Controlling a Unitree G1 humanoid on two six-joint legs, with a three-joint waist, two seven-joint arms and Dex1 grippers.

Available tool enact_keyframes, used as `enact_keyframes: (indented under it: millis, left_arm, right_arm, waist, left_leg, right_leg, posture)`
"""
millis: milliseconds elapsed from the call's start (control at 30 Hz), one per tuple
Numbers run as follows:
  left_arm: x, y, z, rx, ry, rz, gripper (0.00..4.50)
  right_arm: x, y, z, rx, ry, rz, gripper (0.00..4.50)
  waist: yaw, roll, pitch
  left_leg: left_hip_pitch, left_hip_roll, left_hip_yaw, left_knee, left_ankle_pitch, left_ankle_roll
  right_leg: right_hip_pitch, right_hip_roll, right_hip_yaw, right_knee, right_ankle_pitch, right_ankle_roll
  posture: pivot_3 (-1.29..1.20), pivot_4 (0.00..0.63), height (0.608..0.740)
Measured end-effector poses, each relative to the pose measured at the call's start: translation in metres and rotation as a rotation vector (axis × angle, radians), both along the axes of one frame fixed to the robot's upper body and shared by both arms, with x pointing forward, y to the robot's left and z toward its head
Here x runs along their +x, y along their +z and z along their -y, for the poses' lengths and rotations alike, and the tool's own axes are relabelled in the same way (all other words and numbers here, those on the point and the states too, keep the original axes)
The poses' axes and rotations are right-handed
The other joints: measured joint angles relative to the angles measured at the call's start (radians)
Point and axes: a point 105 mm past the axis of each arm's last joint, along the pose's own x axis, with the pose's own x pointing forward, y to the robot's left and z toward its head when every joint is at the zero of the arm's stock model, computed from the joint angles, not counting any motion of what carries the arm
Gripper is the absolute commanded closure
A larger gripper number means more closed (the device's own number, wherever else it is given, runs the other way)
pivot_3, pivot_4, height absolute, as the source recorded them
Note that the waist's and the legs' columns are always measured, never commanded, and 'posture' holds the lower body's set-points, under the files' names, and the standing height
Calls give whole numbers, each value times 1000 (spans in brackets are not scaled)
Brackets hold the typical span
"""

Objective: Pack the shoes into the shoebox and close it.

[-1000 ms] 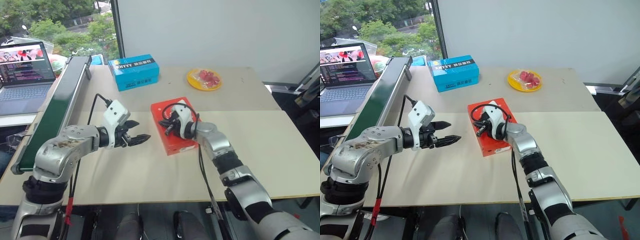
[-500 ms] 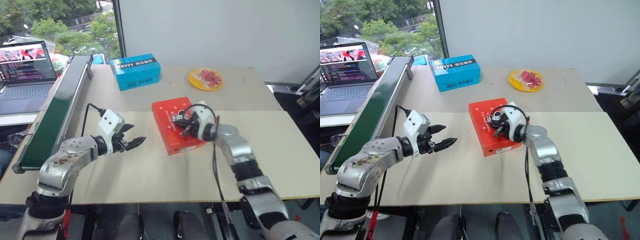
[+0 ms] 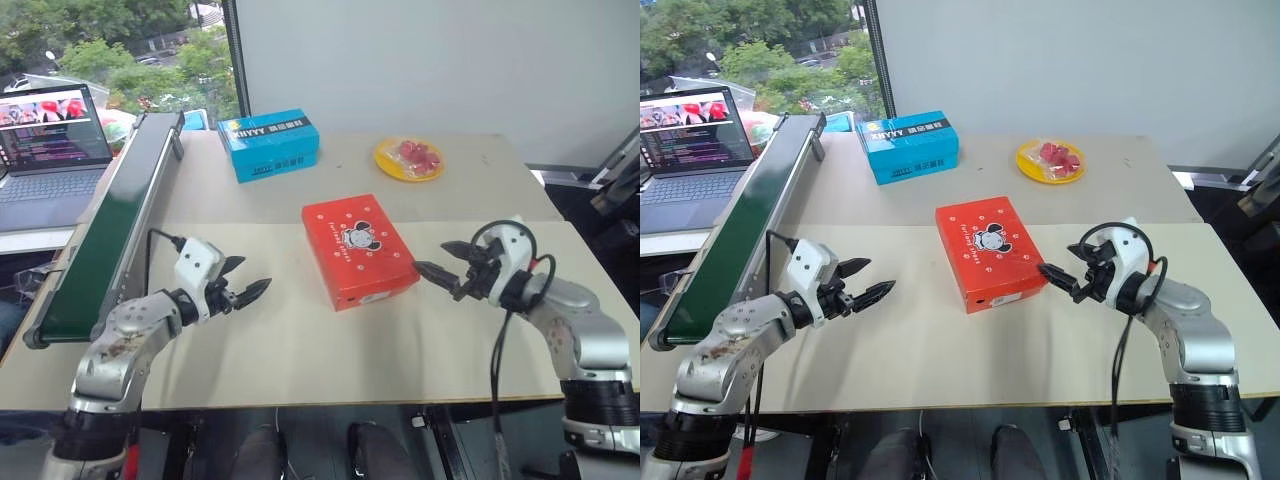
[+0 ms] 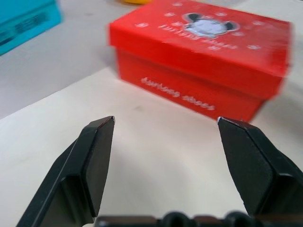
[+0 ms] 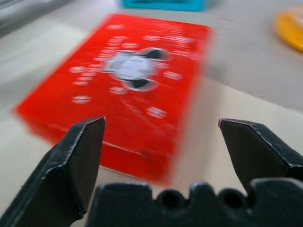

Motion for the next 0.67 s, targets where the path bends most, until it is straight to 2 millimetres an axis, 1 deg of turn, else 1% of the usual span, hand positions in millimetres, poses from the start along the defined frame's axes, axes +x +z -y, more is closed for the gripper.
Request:
enact_keyframes:
  millis: [33,100,167,233,300,333,400,533,667]
  left_arm:
    - [-2,-8,-3,-17,32,-5,796]
    - [-5,-25,-10,-36,98,-18,796]
    - [-5,-37,-19,-69,175,-11,796]
    - [-3,-51,-30,-75,261,16,796]
    - [-4,-71,-40,-71,352,12,796]
    - [-4,-75,-41,-76,371,10,796]
    - [-4,-78,-41,-87,397,30,796]
    - [-3,-75,-38,-114,429,83,796]
    - [-2,-76,-34,-136,457,89,796]
  right_arm:
    - [-1,-7,4,-3,-47,3,40]
    - [0,-14,13,44,-148,18,40]
    - [-1,-21,20,94,-235,29,40]
    - [-4,-33,18,130,-295,44,40]
    - [-10,-57,10,124,-338,28,40]
    - [-12,-65,8,122,-351,15,40]
    - [-12,-74,8,110,-397,20,40]
    - [-13,-82,2,95,-457,61,40]
    - [-14,-93,-3,93,-488,50,40]
  waist:
    - [-1,0,0]
    - [0,0,0]
    - [1,1,0]
    - [1,0,-2]
    - [1,0,-2]
    - [1,0,-2]
    - [1,0,-2]
    - [0,0,-2]
    - [0,0,-2]
  left_leg:
    - [0,0,0,0,0,0]
    - [0,0,0,0,0,0]
    - [0,0,0,0,0,0]
    - [3,0,0,-1,0,0]
    - [3,0,0,-1,0,0]
    - [3,0,0,0,0,0]
    - [3,0,0,0,0,1]
    - [5,0,-1,-1,-1,1]
    - [5,1,-1,-1,-1,1]
  right_leg:
    - [0,0,0,0,0,0]
    - [0,0,0,0,0,0]
    - [0,0,0,0,0,0]
    - [3,0,-1,-1,0,0]
    - [3,-1,-1,-1,0,0]
    - [3,-1,-1,-1,0,0]
    - [3,-3,0,-1,0,0]
    - [4,-2,0,-1,0,0]
    - [4,-2,0,-1,0,0]
  posture:
    - [0,150,740]
    - [0,150,740]
    - [0,150,740]
    - [0,150,740]
    - [0,150,740]
    - [0,150,740]
    - [0,150,740]
    - [0,150,740]
    - [0,150,740]
